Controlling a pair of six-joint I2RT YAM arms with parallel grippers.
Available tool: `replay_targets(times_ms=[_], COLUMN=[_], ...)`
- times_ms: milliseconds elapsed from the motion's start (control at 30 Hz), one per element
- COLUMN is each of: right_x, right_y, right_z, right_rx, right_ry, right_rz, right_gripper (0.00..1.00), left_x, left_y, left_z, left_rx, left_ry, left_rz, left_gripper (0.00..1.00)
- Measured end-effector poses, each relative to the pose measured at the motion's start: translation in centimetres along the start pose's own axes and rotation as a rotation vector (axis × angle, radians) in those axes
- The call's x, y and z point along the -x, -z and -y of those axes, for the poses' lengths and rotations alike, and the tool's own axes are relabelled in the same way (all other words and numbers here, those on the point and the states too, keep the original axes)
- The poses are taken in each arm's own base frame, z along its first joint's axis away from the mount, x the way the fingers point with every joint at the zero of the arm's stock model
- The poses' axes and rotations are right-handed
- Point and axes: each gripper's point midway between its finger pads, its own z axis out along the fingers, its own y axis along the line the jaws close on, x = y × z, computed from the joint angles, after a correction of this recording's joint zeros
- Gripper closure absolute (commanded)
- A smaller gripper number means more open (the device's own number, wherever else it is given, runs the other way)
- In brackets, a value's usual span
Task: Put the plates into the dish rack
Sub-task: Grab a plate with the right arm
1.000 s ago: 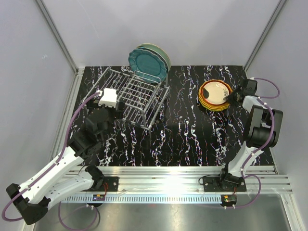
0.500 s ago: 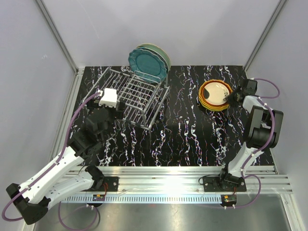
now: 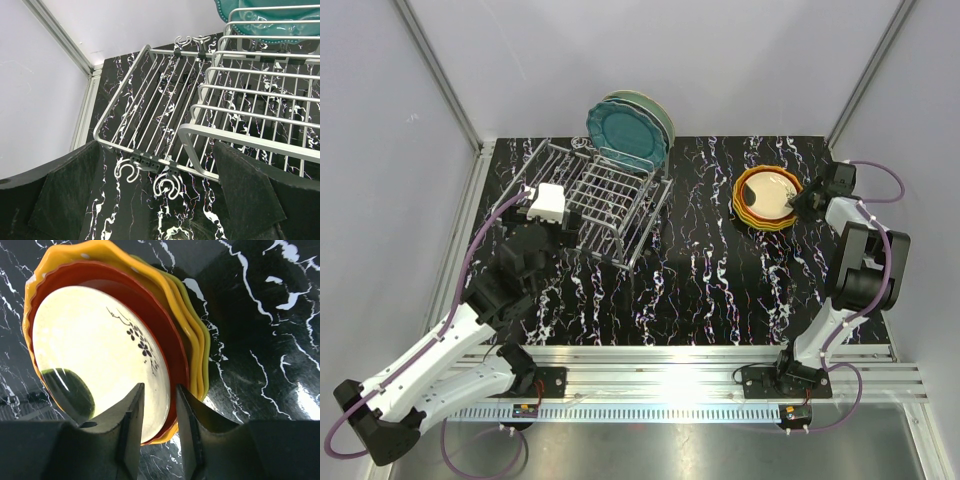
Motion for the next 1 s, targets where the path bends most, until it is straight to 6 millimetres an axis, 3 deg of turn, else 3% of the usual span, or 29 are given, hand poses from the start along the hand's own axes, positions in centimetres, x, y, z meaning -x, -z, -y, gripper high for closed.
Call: replay_targets(times_ms=[867, 1000], right_x=[0.26, 0.38], right_y=[-0.22, -0.37], right_z=[0.33, 0.28], right_rx=[-0.028, -0.027], right_ry=[0.007, 0.009], right_rz=[-0.007, -0.007], right_gripper=[0.68, 0.77], left_x=[-0.18, -0.26], left_y=[-0.15, -0.21], left_z=[0.47, 0.55], left_rx=[-0.018, -0.02], left_ry=[-0.008, -0.011], left_rz=[-0.006, -0.009], left_gripper=[0.01, 0.01])
